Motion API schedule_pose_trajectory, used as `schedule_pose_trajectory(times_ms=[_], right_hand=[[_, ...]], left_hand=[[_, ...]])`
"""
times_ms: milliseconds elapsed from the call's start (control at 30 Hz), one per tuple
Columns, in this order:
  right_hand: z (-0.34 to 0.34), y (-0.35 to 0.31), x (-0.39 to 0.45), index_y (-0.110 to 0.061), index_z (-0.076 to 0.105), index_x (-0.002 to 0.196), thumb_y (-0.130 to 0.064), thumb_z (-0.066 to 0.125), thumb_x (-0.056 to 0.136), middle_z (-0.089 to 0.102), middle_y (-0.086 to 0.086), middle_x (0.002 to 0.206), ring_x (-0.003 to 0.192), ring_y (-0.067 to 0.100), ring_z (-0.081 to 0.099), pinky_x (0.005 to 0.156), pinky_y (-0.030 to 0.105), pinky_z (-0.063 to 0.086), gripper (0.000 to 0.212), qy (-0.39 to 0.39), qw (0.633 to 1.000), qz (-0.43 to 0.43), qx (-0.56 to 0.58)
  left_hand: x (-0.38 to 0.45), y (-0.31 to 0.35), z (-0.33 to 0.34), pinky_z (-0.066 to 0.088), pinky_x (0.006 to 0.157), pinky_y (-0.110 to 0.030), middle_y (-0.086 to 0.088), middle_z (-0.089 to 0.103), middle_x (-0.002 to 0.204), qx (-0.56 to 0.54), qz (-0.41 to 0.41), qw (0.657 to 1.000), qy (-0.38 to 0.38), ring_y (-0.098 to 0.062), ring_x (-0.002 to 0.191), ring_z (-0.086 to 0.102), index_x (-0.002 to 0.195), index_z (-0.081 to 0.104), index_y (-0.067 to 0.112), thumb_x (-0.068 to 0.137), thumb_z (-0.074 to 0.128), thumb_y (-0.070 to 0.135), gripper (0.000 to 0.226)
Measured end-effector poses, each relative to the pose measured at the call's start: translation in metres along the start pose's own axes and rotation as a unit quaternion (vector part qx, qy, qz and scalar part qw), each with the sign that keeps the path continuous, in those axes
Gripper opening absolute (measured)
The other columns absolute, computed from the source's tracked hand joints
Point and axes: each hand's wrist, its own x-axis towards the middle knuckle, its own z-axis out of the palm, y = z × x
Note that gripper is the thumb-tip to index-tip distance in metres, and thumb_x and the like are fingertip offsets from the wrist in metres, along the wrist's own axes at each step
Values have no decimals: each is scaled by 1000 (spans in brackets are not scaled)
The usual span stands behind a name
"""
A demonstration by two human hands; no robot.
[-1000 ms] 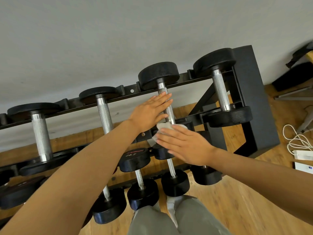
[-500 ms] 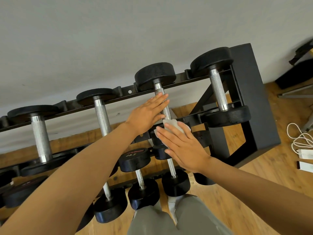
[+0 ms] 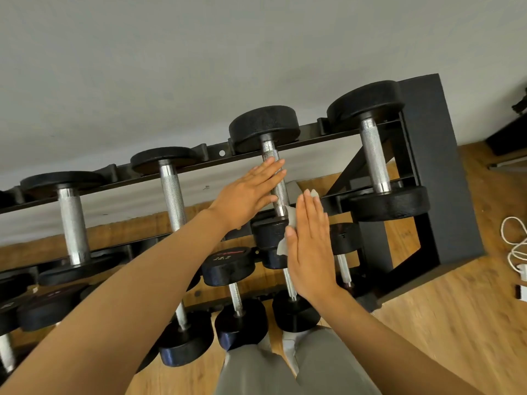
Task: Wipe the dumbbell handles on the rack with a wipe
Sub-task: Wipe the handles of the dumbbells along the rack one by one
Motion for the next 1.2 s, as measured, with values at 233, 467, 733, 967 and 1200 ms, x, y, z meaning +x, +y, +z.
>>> schedule_pose_trajectory(times_ms=[233, 467, 733, 967, 1200], right_hand=[[1, 6, -22, -15, -8, 154, -38, 16, 105, -8, 3, 164, 151, 17, -5, 122, 40, 7, 59, -10, 1000, -6, 15], [-11, 6, 17, -18, 1, 154, -56, 8, 99, -2, -8, 162, 148, 4, -4, 122, 26, 7, 67, -44, 994, 59, 86], [-5, 15, -23, -33, -16, 153, -31, 21, 105, -16, -12, 162, 150, 14, -7, 120, 25, 0, 61, -31, 995, -40, 83], [-21, 17, 13, -17, 31, 148, -36, 32, 104, 27, -10, 155, 145, -5, 15, 116, 13, 13, 49, -34, 986, 2, 160], [-66, 19, 56, -23, 66, 118, -21, 60, 96, 68, -7, 90, 72, -10, 56, 69, 11, 44, 23, -14, 981, 111, 159]], left_hand=[[-1, 4, -3, 13, 121, -33, 4, 10, 160, -5, -25, 1000, -16, -11, 149, 1, 153, 30, 10, 101, 55, 17, 58], [-2, 15, -6, 7, 119, -31, 4, 4, 160, 32, -53, 997, -36, -10, 148, -4, 155, 24, 12, 103, 50, 19, 59], [1, 36, -8, -9, 122, -29, 5, -19, 156, 110, -123, 984, -72, -11, 148, -17, 157, 1, 18, 108, 30, 30, 57], [-32, 62, -7, 2, 122, -25, -1, 10, 164, -17, -189, 982, 0, -4, 146, -3, 155, 20, 15, 108, 33, 25, 50], [-68, 84, 12, 27, 116, -31, -6, 37, 157, -53, -176, 981, 63, -12, 146, 26, 149, 38, 9, 103, 23, 40, 58]])
